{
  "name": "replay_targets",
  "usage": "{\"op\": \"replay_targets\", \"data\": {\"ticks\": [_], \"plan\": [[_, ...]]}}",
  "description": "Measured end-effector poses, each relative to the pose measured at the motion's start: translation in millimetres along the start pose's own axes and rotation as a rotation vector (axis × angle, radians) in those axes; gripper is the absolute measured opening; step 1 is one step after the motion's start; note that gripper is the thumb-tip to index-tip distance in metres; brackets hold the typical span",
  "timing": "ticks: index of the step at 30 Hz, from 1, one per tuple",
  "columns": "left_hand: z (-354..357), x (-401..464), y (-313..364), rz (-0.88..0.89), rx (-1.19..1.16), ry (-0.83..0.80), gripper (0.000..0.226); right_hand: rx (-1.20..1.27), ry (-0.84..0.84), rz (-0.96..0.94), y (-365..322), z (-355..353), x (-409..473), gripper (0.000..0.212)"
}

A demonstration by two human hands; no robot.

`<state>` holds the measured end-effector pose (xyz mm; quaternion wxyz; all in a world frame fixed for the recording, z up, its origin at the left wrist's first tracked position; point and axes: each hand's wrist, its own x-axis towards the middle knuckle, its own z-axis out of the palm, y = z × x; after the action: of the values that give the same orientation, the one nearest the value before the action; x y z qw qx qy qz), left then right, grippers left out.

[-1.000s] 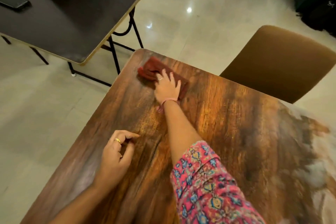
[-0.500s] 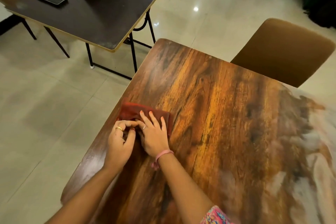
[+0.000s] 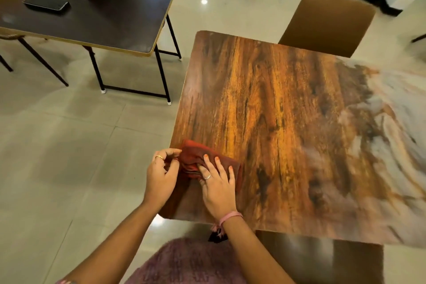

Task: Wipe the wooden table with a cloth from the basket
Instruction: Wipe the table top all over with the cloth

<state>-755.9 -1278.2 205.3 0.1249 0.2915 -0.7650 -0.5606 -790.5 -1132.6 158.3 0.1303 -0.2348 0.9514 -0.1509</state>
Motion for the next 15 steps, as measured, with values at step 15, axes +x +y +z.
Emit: {"op": "replay_targets", "data": {"ticks": [15], "plan": [[-65, -85, -34, -0.088, -0.065, -0.187, 0.034, 0.049, -0.046, 0.266, -91, 30, -116, 0.042]]}}
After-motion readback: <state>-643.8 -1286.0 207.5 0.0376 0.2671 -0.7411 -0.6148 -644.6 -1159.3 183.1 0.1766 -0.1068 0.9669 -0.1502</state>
